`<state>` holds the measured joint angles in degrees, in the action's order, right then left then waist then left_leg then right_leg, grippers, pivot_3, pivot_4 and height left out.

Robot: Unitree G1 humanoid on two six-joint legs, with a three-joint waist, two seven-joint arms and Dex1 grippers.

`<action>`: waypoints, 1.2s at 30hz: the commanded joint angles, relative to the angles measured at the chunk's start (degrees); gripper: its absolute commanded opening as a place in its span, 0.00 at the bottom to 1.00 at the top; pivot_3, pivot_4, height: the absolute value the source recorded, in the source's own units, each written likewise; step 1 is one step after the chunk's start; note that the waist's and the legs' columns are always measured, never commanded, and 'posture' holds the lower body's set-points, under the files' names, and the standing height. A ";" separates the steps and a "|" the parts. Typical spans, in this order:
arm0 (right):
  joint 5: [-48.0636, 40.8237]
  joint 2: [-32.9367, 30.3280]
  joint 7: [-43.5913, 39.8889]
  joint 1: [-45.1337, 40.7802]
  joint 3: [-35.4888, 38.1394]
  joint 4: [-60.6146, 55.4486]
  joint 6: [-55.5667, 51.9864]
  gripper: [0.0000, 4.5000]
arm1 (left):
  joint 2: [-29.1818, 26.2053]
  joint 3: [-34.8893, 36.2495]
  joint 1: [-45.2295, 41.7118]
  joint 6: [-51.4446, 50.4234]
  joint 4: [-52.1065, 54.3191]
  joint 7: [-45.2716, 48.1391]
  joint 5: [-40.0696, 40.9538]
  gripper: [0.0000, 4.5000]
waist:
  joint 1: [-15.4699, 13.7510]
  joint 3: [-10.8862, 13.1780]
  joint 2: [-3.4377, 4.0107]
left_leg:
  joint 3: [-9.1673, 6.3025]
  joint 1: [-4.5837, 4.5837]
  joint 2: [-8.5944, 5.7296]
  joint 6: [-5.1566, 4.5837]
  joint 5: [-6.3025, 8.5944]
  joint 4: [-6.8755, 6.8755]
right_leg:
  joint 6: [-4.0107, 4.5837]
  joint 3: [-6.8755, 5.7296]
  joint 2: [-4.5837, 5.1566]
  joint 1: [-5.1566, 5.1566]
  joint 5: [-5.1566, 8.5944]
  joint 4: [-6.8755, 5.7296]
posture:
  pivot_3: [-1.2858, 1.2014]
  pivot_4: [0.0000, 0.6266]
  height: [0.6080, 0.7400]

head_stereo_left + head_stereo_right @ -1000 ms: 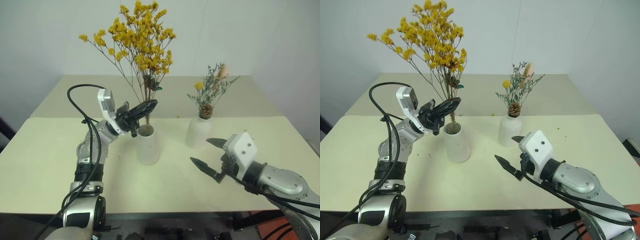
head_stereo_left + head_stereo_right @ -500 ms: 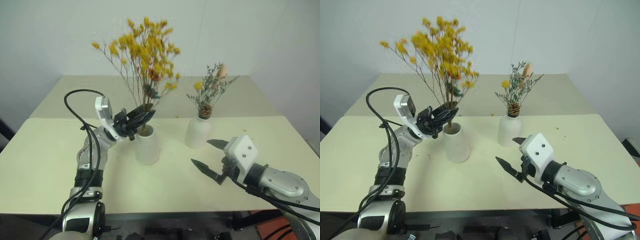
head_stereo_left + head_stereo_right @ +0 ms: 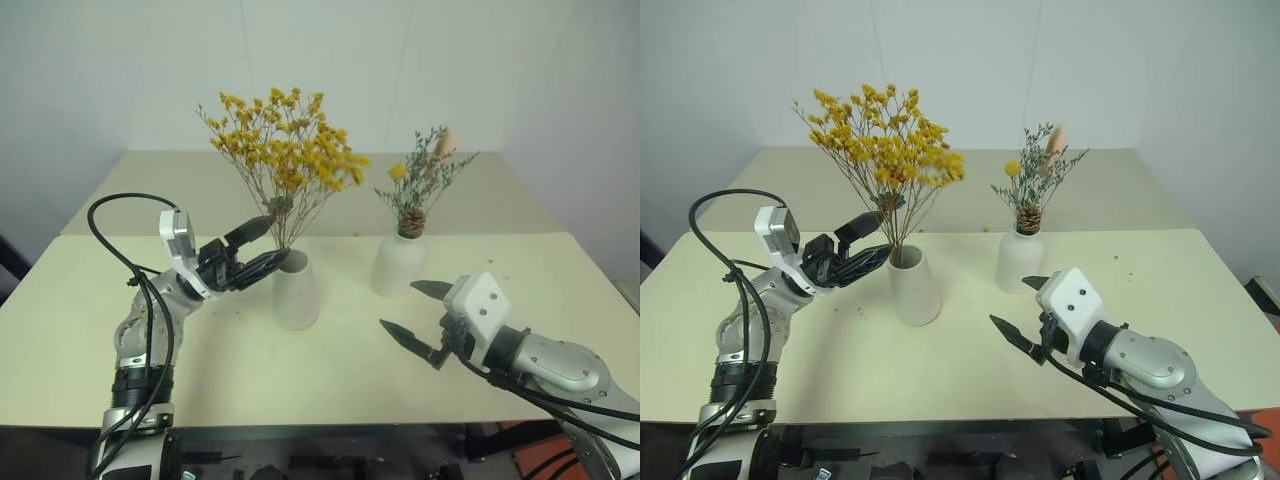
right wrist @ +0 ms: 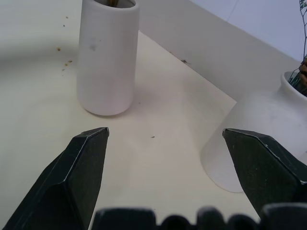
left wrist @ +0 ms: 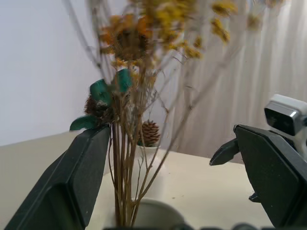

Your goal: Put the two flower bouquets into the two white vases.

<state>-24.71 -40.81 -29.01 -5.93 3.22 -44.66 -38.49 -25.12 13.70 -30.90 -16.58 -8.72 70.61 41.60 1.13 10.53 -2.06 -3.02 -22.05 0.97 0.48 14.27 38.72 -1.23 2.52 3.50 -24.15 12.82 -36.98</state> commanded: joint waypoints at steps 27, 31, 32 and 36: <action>-8.28 -3.42 -10.56 6.81 18.78 0.08 2.50 1.00 | -23.44 11.37 19.62 -6.04 14.91 2.82 3.31 1.00 | -0.52 0.02 0.04 | 0.04 0.01 0.07 0.00 0.01 -0.05 | -0.36 -0.04 0.02 0.00 0.26 0.03 | 0.52 0.24 1.00; -19.11 -6.28 -16.35 8.86 32.15 1.27 0.83 1.00 | -22.90 11.36 19.19 -6.84 16.39 0.94 4.34 1.00 | -0.42 0.03 0.05 | 0.05 0.02 0.09 -0.02 0.02 -0.05 | -0.37 -0.03 0.01 0.03 0.26 0.03 | 0.52 0.24 1.00; -19.31 -7.37 -17.07 9.48 33.62 1.61 0.76 1.00 | -22.99 11.16 19.25 -6.75 16.53 0.91 4.22 1.00 | -0.40 0.03 0.05 | 0.06 0.02 0.09 -0.02 0.02 -0.05 | -0.37 -0.02 0.01 0.03 0.26 0.03 | 0.52 0.24 1.00; -17.10 -10.78 -19.07 12.87 36.84 3.16 1.58 1.00 | -23.05 10.91 19.40 -5.76 16.45 0.74 3.12 1.00 | -0.20 0.02 0.03 | 0.09 0.08 0.12 -0.03 0.03 -0.07 | -0.37 -0.01 -0.03 0.05 0.27 0.02 | 0.52 0.24 1.00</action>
<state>-41.82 -50.87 -47.43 6.61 37.69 -41.43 -37.50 -47.68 23.66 -11.05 -23.60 6.48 71.42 44.87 0.93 10.54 -2.02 -2.92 -21.96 1.08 0.44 14.30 38.65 -1.61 2.52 3.46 -24.10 13.10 -36.96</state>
